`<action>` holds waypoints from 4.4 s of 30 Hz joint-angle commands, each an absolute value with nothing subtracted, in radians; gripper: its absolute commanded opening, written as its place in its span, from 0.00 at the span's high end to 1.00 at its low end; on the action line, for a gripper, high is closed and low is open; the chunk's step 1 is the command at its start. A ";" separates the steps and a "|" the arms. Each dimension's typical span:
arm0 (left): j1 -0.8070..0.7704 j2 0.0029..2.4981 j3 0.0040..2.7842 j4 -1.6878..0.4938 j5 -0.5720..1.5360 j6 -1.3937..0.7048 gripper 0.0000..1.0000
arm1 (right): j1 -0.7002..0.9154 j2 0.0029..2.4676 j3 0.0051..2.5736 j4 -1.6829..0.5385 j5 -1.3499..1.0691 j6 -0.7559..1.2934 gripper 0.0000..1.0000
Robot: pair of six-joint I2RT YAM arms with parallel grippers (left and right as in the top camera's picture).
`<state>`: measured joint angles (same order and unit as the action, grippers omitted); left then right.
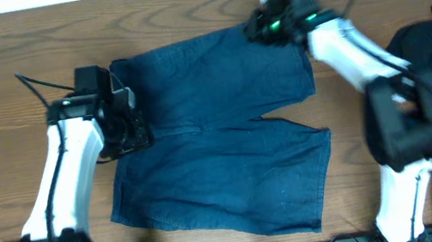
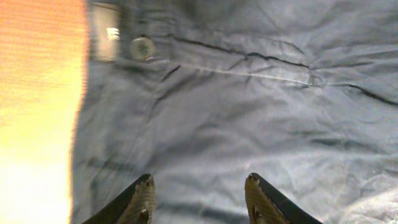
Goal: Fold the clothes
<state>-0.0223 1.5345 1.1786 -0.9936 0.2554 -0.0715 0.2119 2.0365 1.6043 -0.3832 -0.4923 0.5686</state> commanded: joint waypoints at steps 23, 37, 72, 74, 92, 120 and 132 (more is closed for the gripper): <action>-0.018 1.276 1.022 -1.156 0.165 -0.268 0.15 | 0.171 1.655 0.967 -0.863 -0.242 0.517 0.99; -0.018 1.276 1.022 -1.134 0.164 -0.268 0.14 | 0.102 1.676 0.686 -0.311 -0.011 0.755 0.99; -0.018 1.299 0.645 -0.940 0.200 -0.547 0.28 | -0.162 1.242 0.915 -1.019 -0.305 0.386 0.48; -0.018 1.320 0.614 -0.891 0.197 -0.563 0.35 | -0.162 1.242 0.915 -1.033 -0.304 0.381 0.48; -0.010 1.473 0.658 -0.849 0.242 -0.535 0.91 | -0.163 1.248 0.845 -1.106 -0.298 0.397 0.50; 0.004 1.472 0.752 -0.901 0.239 -0.464 0.83 | -0.019 1.257 0.445 -0.830 -0.412 0.665 0.99; 0.004 1.374 0.838 -1.068 0.348 -0.395 0.87 | -0.019 1.254 0.849 -1.050 -0.257 0.501 0.99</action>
